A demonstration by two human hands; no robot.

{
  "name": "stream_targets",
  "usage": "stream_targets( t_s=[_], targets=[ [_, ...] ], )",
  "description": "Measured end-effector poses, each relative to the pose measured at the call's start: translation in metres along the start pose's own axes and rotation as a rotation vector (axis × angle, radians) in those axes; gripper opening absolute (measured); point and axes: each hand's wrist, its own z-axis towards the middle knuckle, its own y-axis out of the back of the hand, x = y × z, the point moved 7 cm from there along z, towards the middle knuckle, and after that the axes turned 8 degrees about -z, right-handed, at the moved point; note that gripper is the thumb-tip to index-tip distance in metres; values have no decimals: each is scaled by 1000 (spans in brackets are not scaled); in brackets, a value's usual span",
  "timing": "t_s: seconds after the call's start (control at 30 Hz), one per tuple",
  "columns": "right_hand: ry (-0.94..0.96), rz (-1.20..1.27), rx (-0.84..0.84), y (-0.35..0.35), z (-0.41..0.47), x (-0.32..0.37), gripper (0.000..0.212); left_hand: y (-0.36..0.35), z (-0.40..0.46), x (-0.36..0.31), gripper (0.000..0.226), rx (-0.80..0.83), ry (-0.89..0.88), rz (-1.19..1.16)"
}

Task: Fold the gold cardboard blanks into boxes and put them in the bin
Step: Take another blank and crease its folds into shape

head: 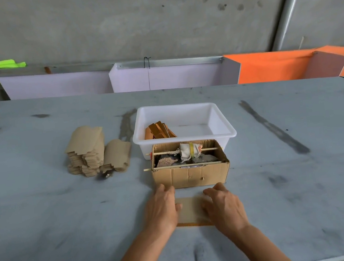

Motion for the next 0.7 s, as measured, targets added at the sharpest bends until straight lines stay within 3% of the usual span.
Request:
stream_targets(
  t_s=[0.27, 0.53, 0.7],
  targets=[
    [43, 26, 55, -2, 11, 0, 20, 7, 2, 0, 17, 10, -27, -33],
    [50, 0, 39, -5, 9, 0, 19, 2, 0, -6, 33, 14, -91, 142],
    [70, 40, -4, -5, 4, 0, 23, 5, 5, -1, 30, 81, 6, 15]
  ],
)
